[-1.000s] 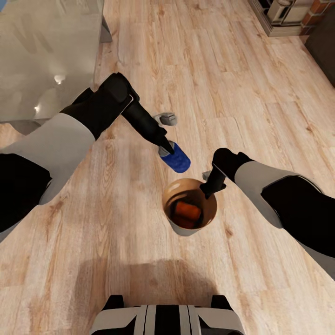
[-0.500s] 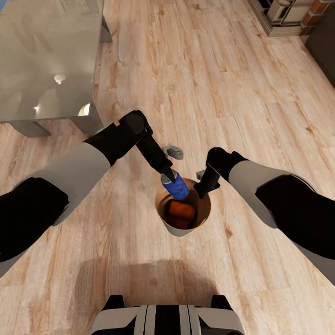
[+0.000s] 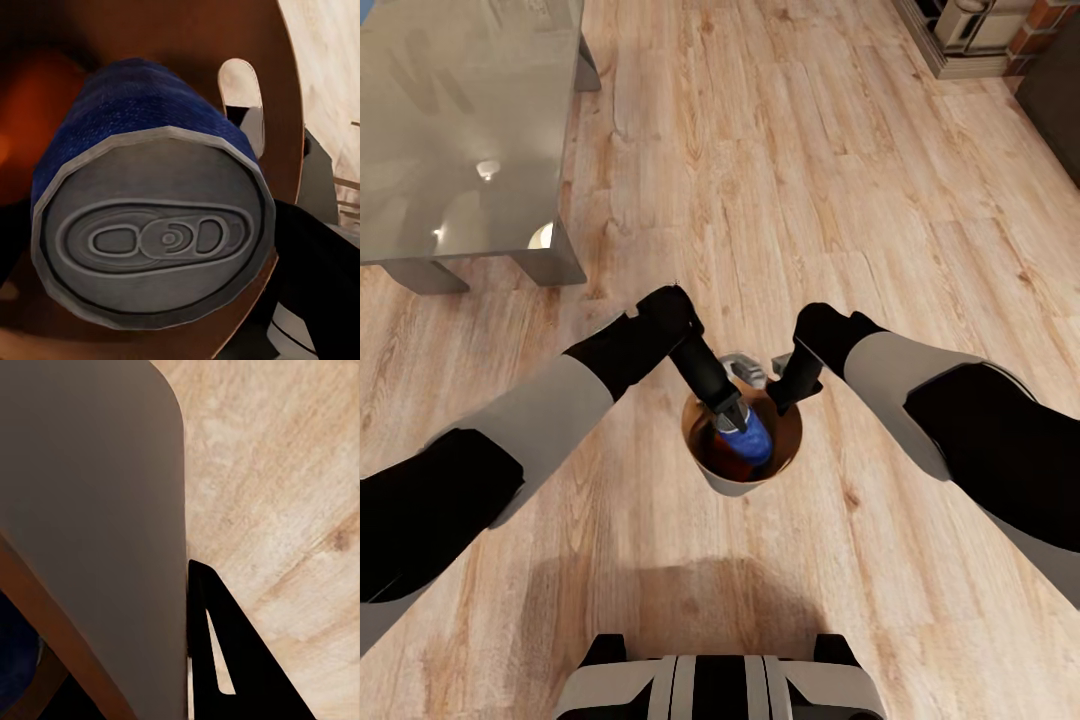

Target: Put the three can of soda from the living room inside the tash can in the kitchen.

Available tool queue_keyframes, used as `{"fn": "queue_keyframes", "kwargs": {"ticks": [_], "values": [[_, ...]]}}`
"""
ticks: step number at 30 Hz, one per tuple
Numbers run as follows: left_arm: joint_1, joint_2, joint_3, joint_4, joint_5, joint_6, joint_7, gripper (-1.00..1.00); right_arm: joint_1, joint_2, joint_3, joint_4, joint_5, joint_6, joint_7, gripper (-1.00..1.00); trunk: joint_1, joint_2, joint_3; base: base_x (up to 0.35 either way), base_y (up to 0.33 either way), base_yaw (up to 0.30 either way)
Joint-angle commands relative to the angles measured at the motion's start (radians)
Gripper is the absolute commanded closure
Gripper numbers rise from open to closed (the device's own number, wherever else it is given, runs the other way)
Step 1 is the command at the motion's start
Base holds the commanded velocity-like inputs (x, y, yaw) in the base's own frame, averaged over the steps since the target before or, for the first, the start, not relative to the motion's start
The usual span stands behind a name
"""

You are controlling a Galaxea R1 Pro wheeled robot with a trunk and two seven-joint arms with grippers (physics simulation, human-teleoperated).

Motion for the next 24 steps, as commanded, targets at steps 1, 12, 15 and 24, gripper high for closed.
{"fn": "queue_keyframes", "kwargs": {"ticks": [1,12,15,24], "values": [[0.006,0.000,0.000,-0.002,0.000,0.000,0.008,1.00,-0.001,0.001,-0.011,0.000,-0.016,0.009,0.005,1.00,0.000,0.000,0.000,0.000,0.000,0.000],[0.102,-0.003,-0.001,-0.007,0.000,0.000,0.120,1.00,-0.004,0.010,-0.010,0.001,-0.016,0.009,0.005,1.00,0.000,0.000,0.000,0.000,0.000,0.000],[0.114,-0.004,-0.001,-0.007,0.001,0.000,0.150,1.00,-0.005,0.011,-0.010,0.002,-0.016,0.009,0.005,1.00,0.000,0.000,0.000,0.000,0.000,0.000],[0.126,-0.004,-0.001,-0.017,0.000,0.000,0.171,-1.00,-0.006,0.011,-0.010,0.001,-0.016,0.009,0.005,1.00,0.000,0.000,0.000,0.000,0.000,0.000]]}}
